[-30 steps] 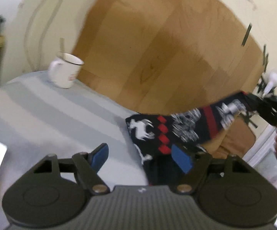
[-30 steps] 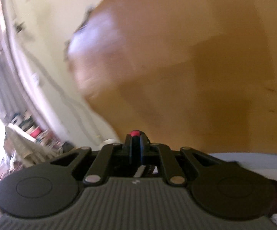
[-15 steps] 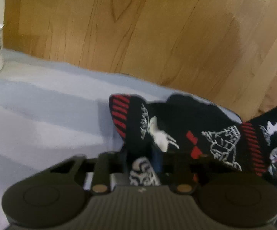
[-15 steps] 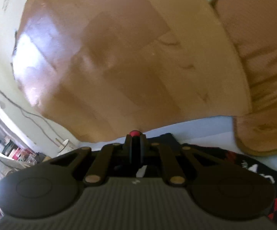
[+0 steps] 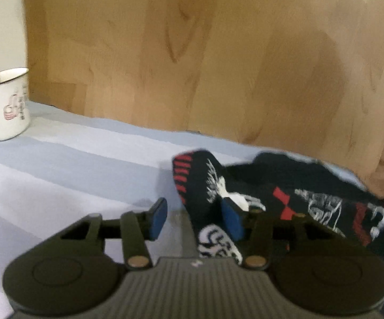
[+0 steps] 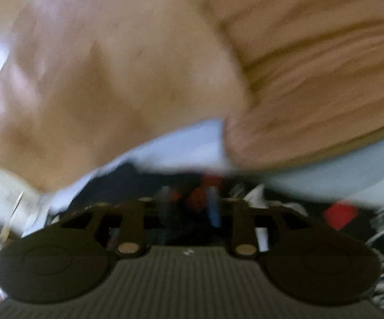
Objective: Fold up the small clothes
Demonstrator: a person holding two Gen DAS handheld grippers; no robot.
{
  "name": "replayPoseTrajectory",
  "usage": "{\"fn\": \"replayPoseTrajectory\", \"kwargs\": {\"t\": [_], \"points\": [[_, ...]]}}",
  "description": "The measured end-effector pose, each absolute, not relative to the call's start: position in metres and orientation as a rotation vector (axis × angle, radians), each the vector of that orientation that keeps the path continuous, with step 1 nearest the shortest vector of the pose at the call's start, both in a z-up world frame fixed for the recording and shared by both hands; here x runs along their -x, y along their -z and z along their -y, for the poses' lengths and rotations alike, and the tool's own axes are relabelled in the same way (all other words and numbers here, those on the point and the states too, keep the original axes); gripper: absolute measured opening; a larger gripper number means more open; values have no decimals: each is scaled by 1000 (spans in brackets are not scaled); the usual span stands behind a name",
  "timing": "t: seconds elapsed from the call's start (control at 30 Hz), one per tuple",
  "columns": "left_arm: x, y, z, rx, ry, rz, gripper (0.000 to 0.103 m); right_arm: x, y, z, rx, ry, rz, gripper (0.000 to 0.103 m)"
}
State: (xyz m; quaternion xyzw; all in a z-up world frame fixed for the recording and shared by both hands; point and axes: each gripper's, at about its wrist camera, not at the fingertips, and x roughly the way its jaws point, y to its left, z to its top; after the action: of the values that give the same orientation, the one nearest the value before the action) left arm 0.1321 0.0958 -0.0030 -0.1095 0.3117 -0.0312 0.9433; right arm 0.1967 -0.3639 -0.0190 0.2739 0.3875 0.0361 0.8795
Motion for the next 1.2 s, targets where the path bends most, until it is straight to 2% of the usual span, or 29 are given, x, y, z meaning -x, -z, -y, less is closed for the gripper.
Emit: {"fn": "replayPoseTrajectory", "kwargs": {"t": [0.07,0.2,0.3,0.47,0.5,0.53,0.57,0.73,0.83,0.97,1.13,1.2], "points": [[-126,-8,-107,293,83,-591,46,-182,10,376,-557,-13,-750,47],[-114,-25,-100,339,214,-537,45,-172,0,366,-556,-117,-781,51],[-107,-25,-72,250,331,-541,46,-172,7,360,-502,-61,-816,58],[-112,-6,-41,120,373,-619,46,-165,34,380,-674,22,-834,57],[-119,2,-41,115,351,-670,45,-162,35,383,-686,10,-835,40],[-127,10,-42,113,321,-721,39,-159,33,382,-689,-14,-839,23],[-127,11,-46,109,316,-705,38,-159,31,377,-672,-27,-850,8],[-127,8,-55,165,330,-718,39,-166,-11,360,-531,17,-720,8],[-129,2,-66,252,337,-695,51,-175,-42,336,-480,-21,-671,8],[-130,-10,-99,445,338,-648,54,-189,-60,267,-414,-208,-737,8],[-131,-12,-132,592,326,-618,56,-212,-47,165,-448,-442,-867,8],[-130,-14,-140,609,325,-614,57,-222,-37,128,-463,-506,-911,16]]}}
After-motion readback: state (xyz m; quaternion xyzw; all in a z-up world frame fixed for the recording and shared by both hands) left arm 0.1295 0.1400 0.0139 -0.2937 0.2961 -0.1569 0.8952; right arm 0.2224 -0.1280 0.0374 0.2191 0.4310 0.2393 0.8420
